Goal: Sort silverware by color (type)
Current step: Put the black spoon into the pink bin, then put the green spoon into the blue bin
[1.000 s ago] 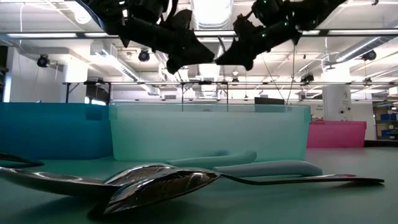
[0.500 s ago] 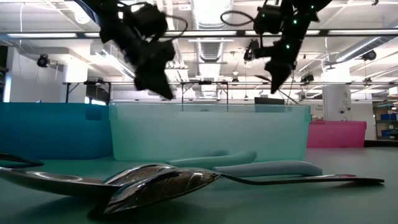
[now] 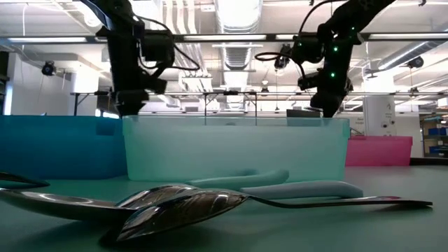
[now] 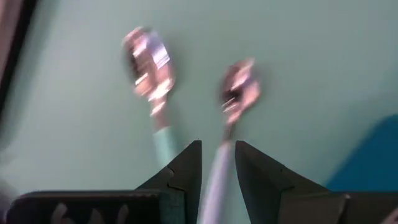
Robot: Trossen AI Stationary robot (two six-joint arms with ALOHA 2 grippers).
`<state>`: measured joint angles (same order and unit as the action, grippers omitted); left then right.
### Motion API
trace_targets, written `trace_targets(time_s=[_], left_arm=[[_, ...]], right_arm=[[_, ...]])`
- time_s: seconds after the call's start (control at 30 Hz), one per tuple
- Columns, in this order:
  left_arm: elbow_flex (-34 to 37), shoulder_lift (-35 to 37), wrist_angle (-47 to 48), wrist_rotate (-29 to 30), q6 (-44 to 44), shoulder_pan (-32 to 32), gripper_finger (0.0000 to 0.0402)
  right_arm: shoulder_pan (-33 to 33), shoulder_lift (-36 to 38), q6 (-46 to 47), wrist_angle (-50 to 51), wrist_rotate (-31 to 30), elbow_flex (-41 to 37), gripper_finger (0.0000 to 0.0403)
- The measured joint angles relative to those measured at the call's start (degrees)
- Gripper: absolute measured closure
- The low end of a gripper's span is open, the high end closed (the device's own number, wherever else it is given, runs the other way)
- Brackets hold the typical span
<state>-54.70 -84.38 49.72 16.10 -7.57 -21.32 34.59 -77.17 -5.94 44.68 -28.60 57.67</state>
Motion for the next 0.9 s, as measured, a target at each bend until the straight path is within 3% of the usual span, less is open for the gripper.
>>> trace_targets(time_s=[0.33,0.9], left_arm=[[2.12,0.0,3.04,2.45,-0.87,-2.0,0.032],[6.39,-0.7,-3.18,2.43,-0.28,-4.88,0.0318]], right_arm=[[0.24,0.0,-0.06,-0.69,-0.04,0.0,0.0289],[0.22,0.02,-0.1,-3.51,0.03,0.0,0.0282]])
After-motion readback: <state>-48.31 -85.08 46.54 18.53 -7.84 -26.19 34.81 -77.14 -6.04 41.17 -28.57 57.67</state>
